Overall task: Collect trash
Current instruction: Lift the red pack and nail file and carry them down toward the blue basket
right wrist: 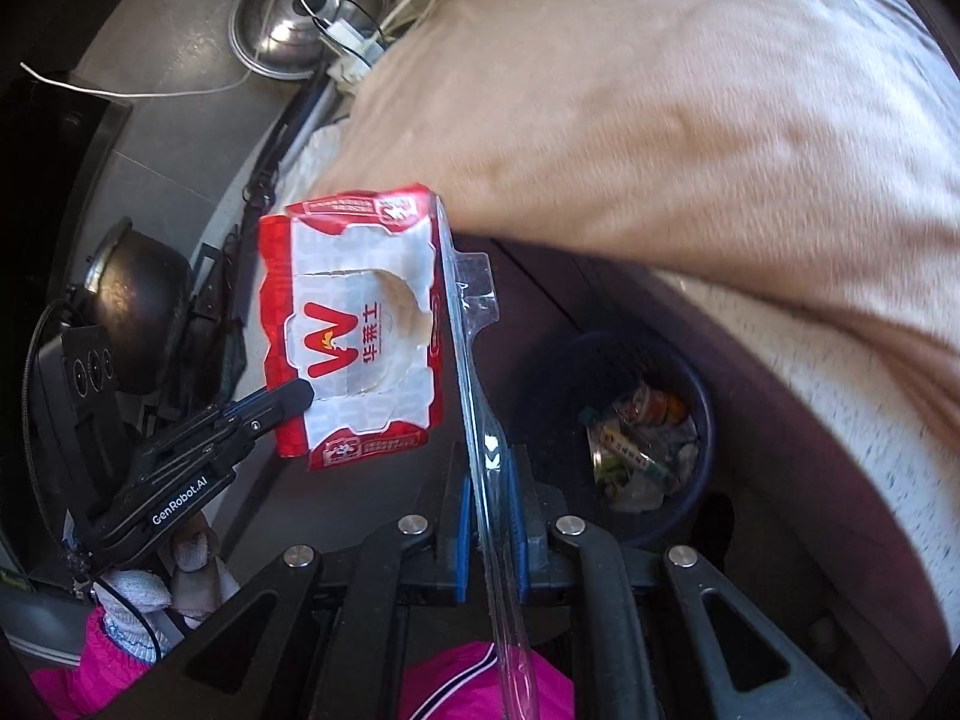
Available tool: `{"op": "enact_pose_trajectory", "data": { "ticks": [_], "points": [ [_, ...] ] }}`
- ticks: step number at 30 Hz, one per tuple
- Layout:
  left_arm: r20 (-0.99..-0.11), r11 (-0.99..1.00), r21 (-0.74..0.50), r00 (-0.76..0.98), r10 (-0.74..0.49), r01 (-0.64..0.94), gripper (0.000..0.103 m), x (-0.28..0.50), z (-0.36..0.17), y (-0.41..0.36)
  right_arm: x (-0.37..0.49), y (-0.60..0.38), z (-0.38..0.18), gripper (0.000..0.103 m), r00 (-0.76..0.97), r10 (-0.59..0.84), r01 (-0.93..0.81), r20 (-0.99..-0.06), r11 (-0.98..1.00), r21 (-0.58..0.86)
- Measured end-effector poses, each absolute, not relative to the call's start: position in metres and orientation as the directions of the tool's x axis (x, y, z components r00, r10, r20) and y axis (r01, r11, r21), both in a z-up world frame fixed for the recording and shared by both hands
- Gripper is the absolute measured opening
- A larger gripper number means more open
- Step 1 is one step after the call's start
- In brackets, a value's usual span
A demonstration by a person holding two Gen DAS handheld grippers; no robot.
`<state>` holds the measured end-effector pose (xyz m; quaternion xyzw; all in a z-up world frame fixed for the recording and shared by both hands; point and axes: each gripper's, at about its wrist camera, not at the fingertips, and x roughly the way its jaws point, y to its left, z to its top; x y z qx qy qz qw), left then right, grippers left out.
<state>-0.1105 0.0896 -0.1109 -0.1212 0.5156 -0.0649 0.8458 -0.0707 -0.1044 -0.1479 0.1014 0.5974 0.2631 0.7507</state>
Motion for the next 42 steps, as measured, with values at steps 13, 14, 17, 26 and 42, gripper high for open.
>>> {"op": "enact_pose_trajectory", "data": {
  "ticks": [13, 14, 17, 26, 42],
  "points": [
    [-0.870, 0.956, -0.294, 0.411, -0.272, 0.012, 0.002, -0.128, -0.133, 0.071, -0.081, -0.103, -0.176, 0.009, 0.116, 0.489, -0.257, -0.865, 0.856, 0.449],
    [-0.872, 0.955, -0.295, 0.406, -0.274, 0.010, 0.002, -0.129, -0.136, 0.069, -0.081, -0.103, -0.179, 0.009, 0.112, 0.487, -0.254, -0.866, 0.857, 0.449],
    [-0.880, 0.956, -0.294, 0.388, -0.274, 0.009, 0.002, -0.131, -0.146, 0.066, -0.082, -0.105, -0.186, 0.009, 0.103, 0.481, -0.247, -0.871, 0.860, 0.446],
    [-0.907, 0.958, -0.287, 0.324, -0.271, -0.003, 0.002, -0.124, -0.183, 0.058, -0.083, -0.110, -0.216, 0.009, 0.079, 0.439, -0.213, -0.895, 0.885, 0.415],
    [-0.944, 0.959, -0.275, 0.203, -0.258, -0.060, 0.002, -0.110, -0.256, 0.050, -0.065, -0.107, -0.289, 0.009, 0.016, 0.343, -0.156, -0.939, 0.929, 0.336]
  ]
}}
